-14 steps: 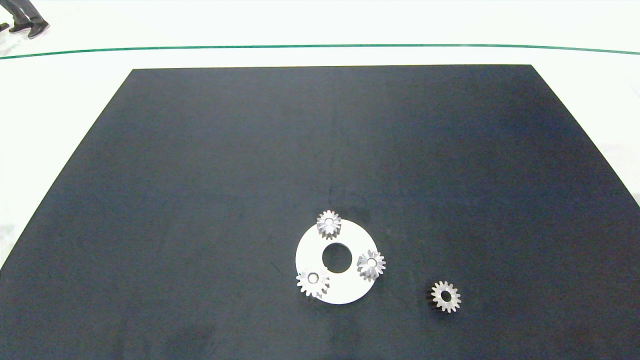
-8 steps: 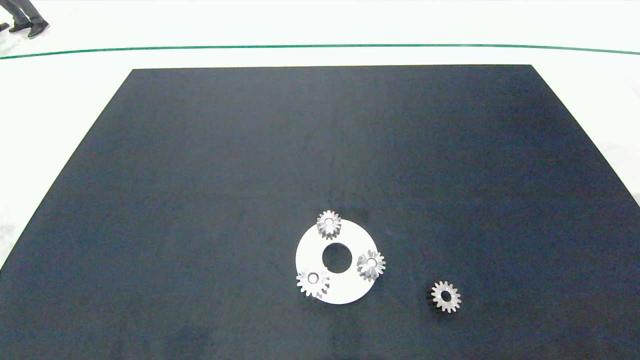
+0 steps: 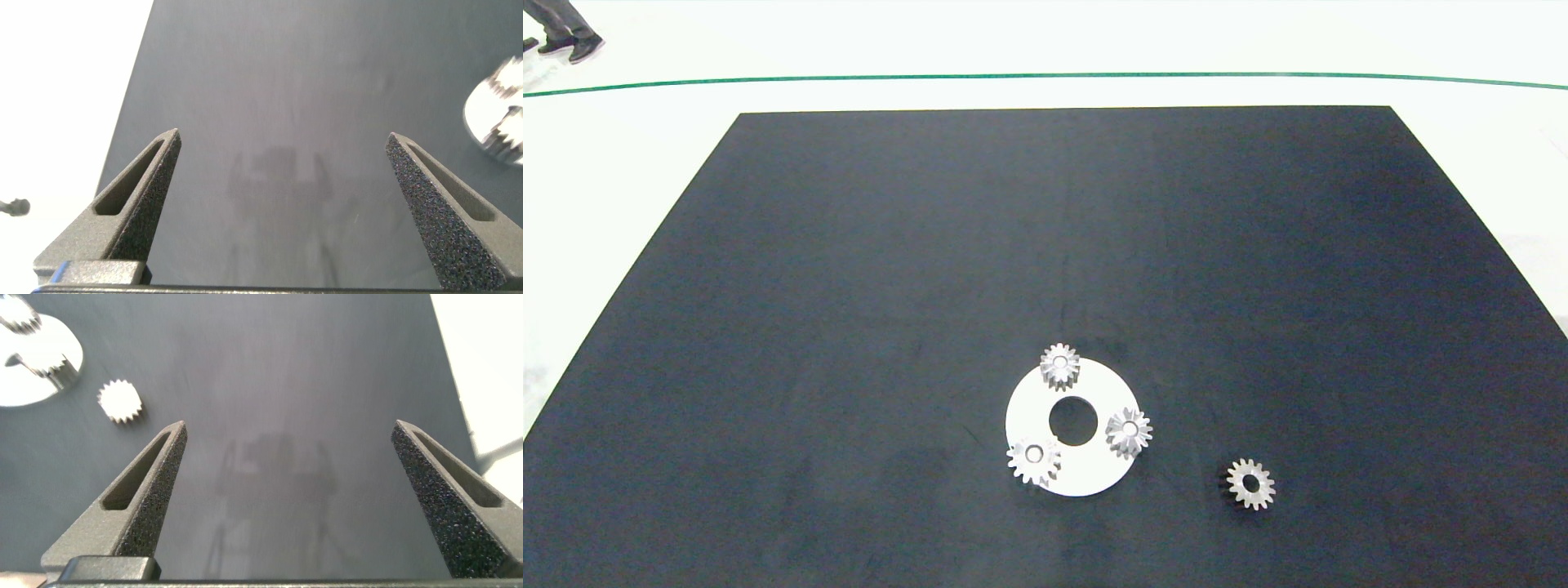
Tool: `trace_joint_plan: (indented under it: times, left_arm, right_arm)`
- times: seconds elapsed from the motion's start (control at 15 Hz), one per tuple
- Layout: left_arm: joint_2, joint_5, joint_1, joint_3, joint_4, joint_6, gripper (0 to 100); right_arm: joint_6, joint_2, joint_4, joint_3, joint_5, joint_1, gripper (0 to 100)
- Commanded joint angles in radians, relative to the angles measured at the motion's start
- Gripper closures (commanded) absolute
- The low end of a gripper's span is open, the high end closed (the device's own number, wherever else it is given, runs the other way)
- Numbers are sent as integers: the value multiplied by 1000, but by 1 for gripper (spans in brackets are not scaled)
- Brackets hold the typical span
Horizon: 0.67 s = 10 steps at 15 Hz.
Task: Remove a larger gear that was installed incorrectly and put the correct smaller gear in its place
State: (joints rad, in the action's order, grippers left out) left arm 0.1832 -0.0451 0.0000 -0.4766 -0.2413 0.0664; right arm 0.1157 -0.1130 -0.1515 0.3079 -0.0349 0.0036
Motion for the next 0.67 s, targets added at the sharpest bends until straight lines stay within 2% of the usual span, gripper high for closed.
trace_joint_plan:
  times: [0.07, 0.13, 0.2, 0.33, 0.4, 0.53, 0.67]
  left_arm:
    - [568, 1, -3, -582, -415, 105, 0]
    - [653, 1, -5, -617, -452, 151, 0]
    - [714, -1, -37, -616, -457, 167, 0]
    - [837, -1, -264, -623, -498, 159, 0]
    - [874, -1, -313, -631, -521, 159, 0]
    - [1010, -10, -500, -666, -544, 158, 0]
    - [1101, -13, -588, -691, -533, 150, 0]
  right_arm:
    - [93, -473, -155, 459, -46, 1, 0]
    - [94, -590, -188, 553, -49, 4, 0]
    - [94, -675, -221, 626, -54, 7, 0]
    - [88, -778, -287, 717, -65, 67, 0]
    - [87, -784, -293, 720, -65, 90, 0]
    - [73, -787, -289, 729, -69, 145, 0]
    - [73, -787, -286, 738, -71, 151, 0]
